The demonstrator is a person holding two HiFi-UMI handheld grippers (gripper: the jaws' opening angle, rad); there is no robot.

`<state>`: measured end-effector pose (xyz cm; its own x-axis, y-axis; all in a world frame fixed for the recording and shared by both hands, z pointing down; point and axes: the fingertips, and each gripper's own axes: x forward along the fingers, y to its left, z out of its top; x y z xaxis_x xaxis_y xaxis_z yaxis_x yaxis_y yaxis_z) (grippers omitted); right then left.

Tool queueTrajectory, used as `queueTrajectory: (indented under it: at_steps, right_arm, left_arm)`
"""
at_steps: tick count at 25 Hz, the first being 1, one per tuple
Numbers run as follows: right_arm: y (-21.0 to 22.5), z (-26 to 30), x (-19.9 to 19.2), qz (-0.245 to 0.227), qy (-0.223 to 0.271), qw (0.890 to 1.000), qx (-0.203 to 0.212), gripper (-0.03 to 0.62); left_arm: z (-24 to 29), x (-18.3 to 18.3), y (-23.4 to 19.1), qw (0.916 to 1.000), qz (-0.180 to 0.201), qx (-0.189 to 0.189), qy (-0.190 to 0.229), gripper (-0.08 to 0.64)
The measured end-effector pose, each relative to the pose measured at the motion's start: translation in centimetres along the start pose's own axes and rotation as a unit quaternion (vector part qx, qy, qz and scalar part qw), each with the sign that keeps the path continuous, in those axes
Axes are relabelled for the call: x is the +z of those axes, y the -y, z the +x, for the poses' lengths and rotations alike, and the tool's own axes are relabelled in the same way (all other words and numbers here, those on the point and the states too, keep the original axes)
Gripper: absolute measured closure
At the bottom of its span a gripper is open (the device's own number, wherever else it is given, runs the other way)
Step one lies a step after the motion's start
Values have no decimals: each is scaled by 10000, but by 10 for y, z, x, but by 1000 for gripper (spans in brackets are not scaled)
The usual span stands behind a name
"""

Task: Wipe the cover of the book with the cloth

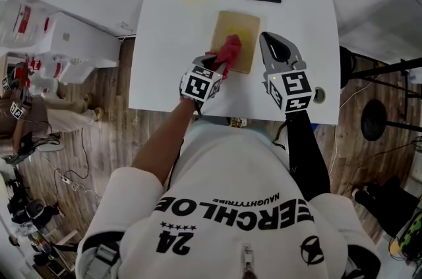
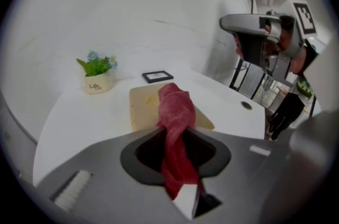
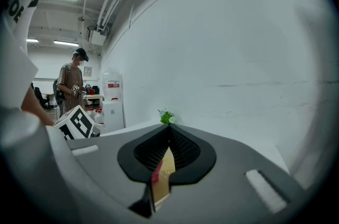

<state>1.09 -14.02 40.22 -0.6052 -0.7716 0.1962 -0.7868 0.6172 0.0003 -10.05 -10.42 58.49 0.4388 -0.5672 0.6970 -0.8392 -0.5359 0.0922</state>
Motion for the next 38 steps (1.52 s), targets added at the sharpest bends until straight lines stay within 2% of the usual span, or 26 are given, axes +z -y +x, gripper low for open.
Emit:
queueTrajectory:
  at_steps: [4, 6, 10, 15, 24, 28, 31, 34, 36, 38]
  right_arm:
    - [2, -3, -4, 2, -50, 10000, -48, 595]
    - [7, -7, -5, 1, -66, 9999, -115, 595]
    - [15, -11, -5, 5, -83, 9997, -214, 595]
    - [9, -3, -4, -67, -116, 9999, -99, 595]
    - [-11, 19, -3, -137, -136, 9996, 211, 595]
    - [-15, 27, -1, -136, -136, 9995, 236, 595]
    - [-15, 28, 2, -167, -130, 9996, 179, 595]
    - [-10, 23, 1, -226, -180, 9996, 40, 595]
    - [-5, 19, 0, -211, -213, 9995, -78, 595]
    - [2, 14, -1, -207, -262, 9992, -198, 595]
  left_arm:
    - [20, 13, 56, 9962, 661, -551, -165, 407]
    - [33, 8, 76, 9933, 860, -705, -326, 407]
    - [41, 3, 81, 9941, 826, -642, -278, 407]
    - [33, -2, 65, 9941, 855, -567, -347, 407]
    - [0, -32, -14, 9987, 270, 154, -415, 407]
    - [-3, -37, -25, 9987, 128, 203, -456, 407]
    - [-6, -25, -28, 9987, 333, 213, -306, 407]
    - [-6, -7, -30, 9992, 259, 220, -192, 407]
    - [0, 9, -24, 9995, 281, 95, -117, 407]
    - [12, 31, -10, 9987, 495, -97, 12, 407]
